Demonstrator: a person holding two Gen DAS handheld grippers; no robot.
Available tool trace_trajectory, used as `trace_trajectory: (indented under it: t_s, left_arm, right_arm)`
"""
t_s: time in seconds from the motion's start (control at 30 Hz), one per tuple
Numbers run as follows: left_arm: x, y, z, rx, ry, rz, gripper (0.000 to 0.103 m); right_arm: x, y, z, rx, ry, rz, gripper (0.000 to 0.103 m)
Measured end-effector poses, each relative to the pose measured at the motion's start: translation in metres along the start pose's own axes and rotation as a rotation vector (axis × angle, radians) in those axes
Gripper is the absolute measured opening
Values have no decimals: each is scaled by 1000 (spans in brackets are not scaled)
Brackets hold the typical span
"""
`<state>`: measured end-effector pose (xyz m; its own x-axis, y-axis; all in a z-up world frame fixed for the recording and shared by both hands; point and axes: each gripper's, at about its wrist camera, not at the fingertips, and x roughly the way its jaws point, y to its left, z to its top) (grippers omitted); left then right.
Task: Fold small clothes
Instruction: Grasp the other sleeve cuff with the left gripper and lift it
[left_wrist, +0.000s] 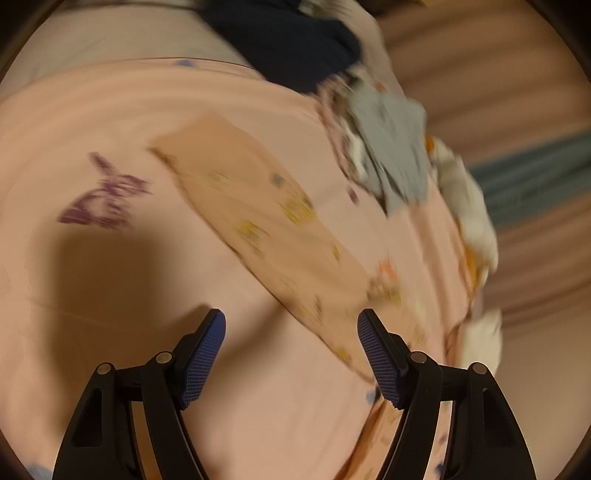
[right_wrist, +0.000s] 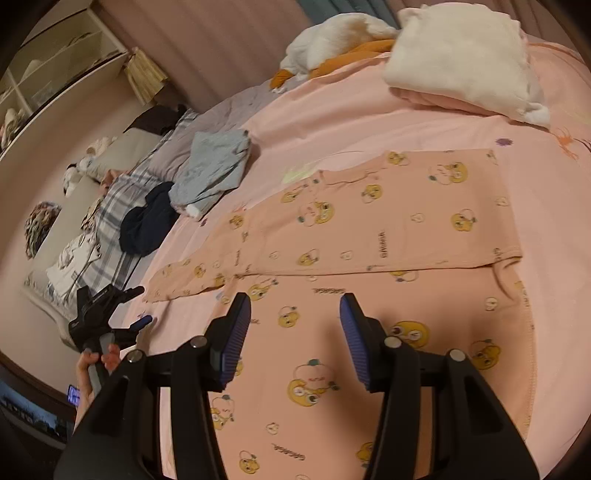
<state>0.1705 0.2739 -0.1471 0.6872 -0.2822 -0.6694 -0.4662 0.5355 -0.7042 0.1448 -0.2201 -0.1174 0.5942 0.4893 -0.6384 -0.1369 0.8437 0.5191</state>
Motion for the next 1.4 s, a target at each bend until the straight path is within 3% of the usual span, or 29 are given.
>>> trace_trajectory:
  t_s: [0.23,0.4,0.53,0.7,0.8,0.87,1.03,1.23,1.4]
  left_arm:
    - [4,41,36,-168,-35,-104,72]
    - [18,39,56,-156,-52,-119,72]
    - [29,37,70,-153,-80,-83,72]
    - [35,23,75,-82,-106,25,72]
    - [39,13,74,-3,-104,145,51]
    - [41,12,75,23,-90,190,25]
    - [35,17,76,30,-53,188,3]
    - [9,-20,68,161,-86,159,3]
    - [-15,-87,46,347,-117,108,3]
  right_arm:
    - [13,6,-1,-22,23,0,52]
    - [25,4,-3,-9,45,-8,52]
    - [31,5,-3,-4,62,-9,52]
    - [40,6,-2,-1,88,-21,52]
    - [41,10,-2,-1,90,-20,52]
    - [40,13,-3,-4,91,-19,52]
    - [40,14,-7,4,95,-20,52]
    - [33,12,-9,19,86,-29,52]
    - [20,9,-12,35,55,-10,52]
